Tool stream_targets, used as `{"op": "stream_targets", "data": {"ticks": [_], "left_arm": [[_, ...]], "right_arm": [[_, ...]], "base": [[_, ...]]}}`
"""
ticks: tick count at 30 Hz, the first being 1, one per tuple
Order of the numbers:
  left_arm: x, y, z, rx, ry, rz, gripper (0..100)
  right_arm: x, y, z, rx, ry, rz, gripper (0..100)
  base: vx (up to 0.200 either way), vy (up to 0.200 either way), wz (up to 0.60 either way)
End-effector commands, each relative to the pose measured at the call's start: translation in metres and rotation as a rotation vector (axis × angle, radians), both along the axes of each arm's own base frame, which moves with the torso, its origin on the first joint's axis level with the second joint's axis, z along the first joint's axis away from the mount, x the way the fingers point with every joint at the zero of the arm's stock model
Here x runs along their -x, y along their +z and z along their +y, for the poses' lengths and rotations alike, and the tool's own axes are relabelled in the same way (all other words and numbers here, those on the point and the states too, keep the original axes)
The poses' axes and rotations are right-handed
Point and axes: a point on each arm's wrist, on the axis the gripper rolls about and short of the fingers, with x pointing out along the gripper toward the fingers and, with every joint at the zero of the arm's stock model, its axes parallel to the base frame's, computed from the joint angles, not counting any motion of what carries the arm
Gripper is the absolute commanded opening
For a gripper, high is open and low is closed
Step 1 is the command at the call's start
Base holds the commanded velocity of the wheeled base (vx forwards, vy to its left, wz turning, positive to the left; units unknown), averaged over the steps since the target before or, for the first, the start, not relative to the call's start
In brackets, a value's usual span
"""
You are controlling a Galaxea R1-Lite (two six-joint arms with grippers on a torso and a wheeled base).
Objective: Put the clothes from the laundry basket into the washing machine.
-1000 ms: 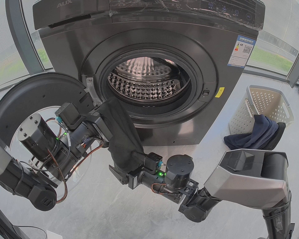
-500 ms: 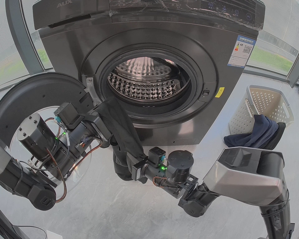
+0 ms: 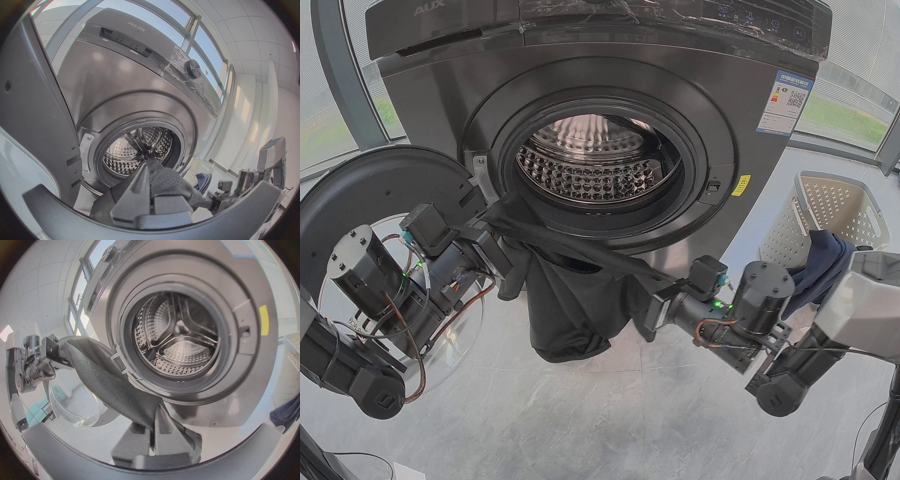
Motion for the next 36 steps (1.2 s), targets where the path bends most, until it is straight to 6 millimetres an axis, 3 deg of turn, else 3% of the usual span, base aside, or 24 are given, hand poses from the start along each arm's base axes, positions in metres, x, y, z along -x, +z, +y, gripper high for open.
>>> {"op": "stream_targets", "data": {"ticks": [1,4,8,11,17,27,36], "left_arm": [[0.002,0.006,0.011,0.0,0.021,-0.017,0],[-0.002,0.002,0.02,-0.016,0.022,-0.011,0],[0.001,0.005,0.025,-0.013,0.033,-0.02,0],[0.009,0.011,0.026,-0.007,0.027,-0.039,0],[0.02,0.005,0.017,-0.032,-0.016,-0.028,0],[0.032,0.031,0.022,0.003,-0.01,-0.13,0],[0.034,0.038,0.021,0.01,-0.007,-0.157,0]], "right_arm": [[0.022,0.038,-0.047,-0.06,-0.056,-0.069,0],[0.026,0.046,-0.067,-0.07,-0.065,-0.09,0],[0.026,0.054,-0.075,-0.093,-0.081,-0.109,0],[0.026,0.065,-0.073,-0.116,-0.086,-0.148,0],[0.027,0.084,-0.067,-0.183,-0.113,-0.197,0],[0.028,0.098,-0.071,-0.22,-0.124,-0.233,0],[0.041,0.119,-0.076,-0.271,-0.136,-0.291,0]], "base": [[0.0,0.0,0.0],[0.0,0.0,0.0],[0.0,0.0,0.0],[0.0,0.0,0.0],[0.0,0.0,0.0],[0.0,0.0,0.0],[0.0,0.0,0.0]]}}
